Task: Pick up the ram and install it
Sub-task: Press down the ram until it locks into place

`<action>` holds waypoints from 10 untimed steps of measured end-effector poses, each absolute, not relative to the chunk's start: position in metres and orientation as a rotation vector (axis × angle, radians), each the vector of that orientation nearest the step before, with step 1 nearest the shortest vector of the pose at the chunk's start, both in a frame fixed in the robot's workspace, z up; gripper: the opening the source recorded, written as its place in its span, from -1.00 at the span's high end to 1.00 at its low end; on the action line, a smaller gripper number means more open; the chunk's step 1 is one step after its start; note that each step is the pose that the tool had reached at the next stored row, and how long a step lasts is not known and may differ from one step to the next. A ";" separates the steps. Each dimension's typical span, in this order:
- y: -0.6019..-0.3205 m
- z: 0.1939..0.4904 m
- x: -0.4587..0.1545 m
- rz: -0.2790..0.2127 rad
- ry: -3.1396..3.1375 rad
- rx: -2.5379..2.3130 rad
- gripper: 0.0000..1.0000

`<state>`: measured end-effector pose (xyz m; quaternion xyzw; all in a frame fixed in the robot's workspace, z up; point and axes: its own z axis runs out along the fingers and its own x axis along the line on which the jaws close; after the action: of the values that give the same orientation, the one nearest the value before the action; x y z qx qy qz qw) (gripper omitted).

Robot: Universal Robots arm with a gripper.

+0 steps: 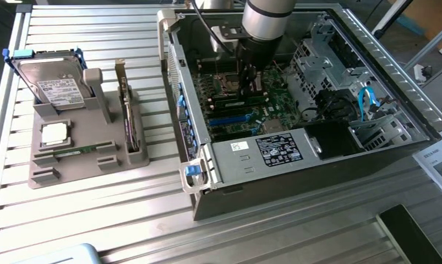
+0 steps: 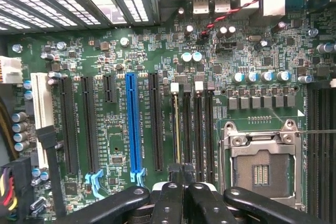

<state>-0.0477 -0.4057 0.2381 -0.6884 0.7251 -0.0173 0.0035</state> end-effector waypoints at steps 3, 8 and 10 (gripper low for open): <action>-0.406 0.243 -0.048 -0.053 2.274 -2.159 0.79; -0.406 0.251 -0.048 -0.053 2.275 -2.160 0.79; -0.406 0.251 -0.048 -0.053 2.275 -2.160 0.79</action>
<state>-0.0477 -0.4056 0.2505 -0.6884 0.7251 -0.0169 0.0020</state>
